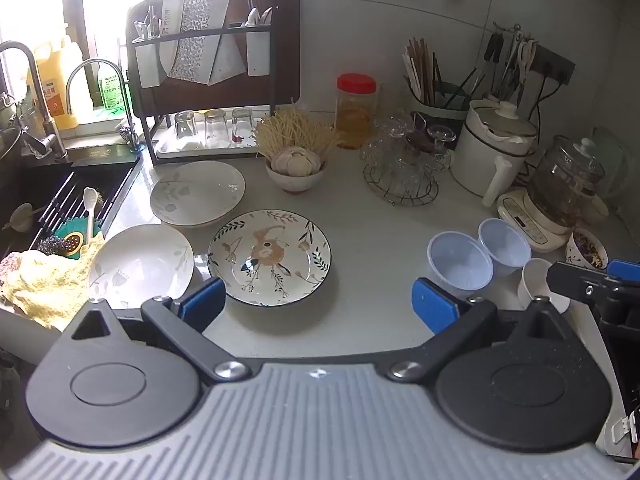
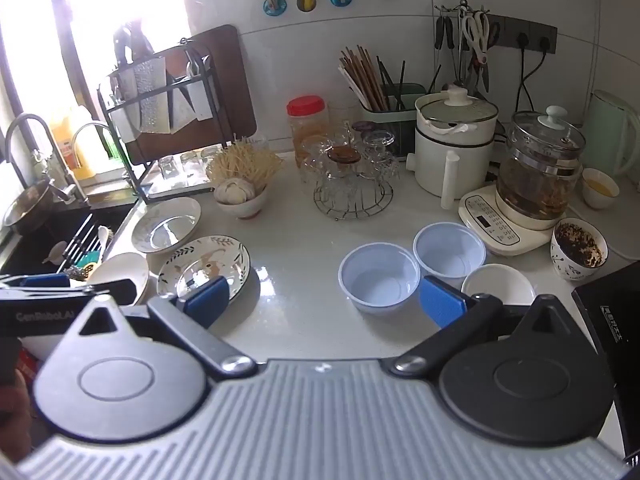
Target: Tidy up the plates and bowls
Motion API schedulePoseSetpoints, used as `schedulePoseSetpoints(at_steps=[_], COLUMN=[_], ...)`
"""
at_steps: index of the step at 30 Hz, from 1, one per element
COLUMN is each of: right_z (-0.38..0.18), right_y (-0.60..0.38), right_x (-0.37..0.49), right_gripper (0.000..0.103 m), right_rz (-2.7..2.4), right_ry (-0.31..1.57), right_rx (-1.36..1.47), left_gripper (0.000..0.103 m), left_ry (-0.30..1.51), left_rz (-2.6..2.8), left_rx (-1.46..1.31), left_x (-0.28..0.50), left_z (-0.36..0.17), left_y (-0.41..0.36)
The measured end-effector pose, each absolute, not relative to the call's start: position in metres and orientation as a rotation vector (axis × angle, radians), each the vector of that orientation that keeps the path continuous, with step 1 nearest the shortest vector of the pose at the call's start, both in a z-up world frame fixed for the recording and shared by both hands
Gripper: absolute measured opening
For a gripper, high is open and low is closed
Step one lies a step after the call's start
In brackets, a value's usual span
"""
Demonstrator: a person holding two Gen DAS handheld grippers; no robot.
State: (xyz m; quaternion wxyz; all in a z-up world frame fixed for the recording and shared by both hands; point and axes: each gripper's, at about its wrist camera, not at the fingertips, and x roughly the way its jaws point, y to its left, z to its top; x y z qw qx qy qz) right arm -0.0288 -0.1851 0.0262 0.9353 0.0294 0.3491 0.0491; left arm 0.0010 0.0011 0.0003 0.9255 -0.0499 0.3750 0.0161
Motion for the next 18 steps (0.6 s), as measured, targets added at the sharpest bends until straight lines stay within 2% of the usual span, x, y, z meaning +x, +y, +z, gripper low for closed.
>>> schedulePoseSetpoints(at_steps=[18], right_z=[0.024], right_y=[-0.191], right_x=[-0.037], right_gripper=[0.103], right_rz=[0.084], right_ry=[0.722], right_rx=[0.07], left_gripper=[0.101], left_ry=[0.761], left_rz=[0.03], left_rx=[-0.095], left_x=[-0.003], left_z=[-0.002], left_y=[-0.003])
